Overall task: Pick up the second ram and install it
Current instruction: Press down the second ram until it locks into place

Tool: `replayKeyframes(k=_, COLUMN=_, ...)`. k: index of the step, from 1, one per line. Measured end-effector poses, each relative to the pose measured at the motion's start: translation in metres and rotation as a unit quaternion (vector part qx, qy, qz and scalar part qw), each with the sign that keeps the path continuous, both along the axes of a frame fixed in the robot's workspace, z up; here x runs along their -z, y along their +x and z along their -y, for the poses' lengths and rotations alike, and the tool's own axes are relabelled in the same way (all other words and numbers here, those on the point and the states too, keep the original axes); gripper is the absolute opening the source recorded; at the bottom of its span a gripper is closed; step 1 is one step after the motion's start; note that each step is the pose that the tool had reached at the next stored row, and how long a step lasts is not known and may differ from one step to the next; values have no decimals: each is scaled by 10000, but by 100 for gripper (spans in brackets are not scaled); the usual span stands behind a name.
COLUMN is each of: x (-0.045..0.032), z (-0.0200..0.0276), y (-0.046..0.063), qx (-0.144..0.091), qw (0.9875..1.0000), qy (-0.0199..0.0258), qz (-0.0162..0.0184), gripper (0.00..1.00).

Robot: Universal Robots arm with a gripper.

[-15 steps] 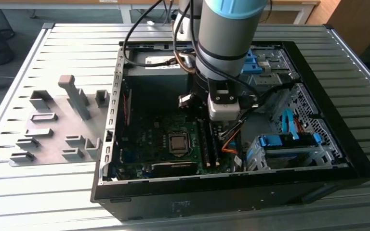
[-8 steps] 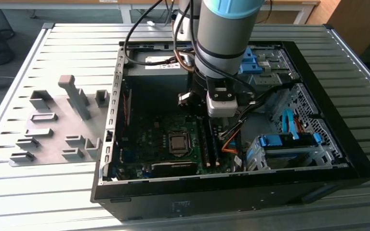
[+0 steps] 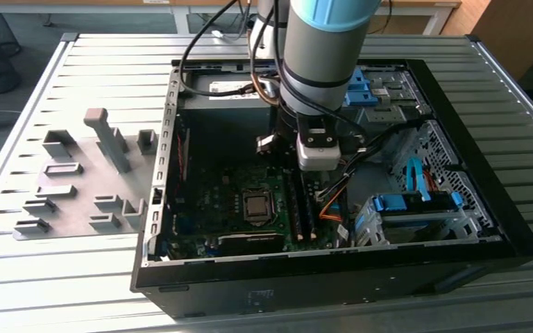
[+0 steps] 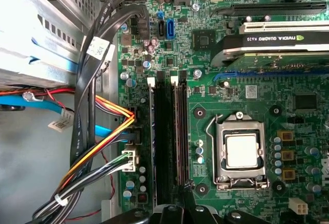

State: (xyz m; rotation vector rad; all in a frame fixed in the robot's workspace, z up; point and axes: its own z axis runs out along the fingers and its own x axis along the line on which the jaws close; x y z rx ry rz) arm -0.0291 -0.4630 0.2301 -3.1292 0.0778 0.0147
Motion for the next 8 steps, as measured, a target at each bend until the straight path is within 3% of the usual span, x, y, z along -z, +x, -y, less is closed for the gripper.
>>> replayKeyframes(k=8, x=51, z=-11, y=0, qx=0, qw=10000, qy=0, qz=0, gripper=11)
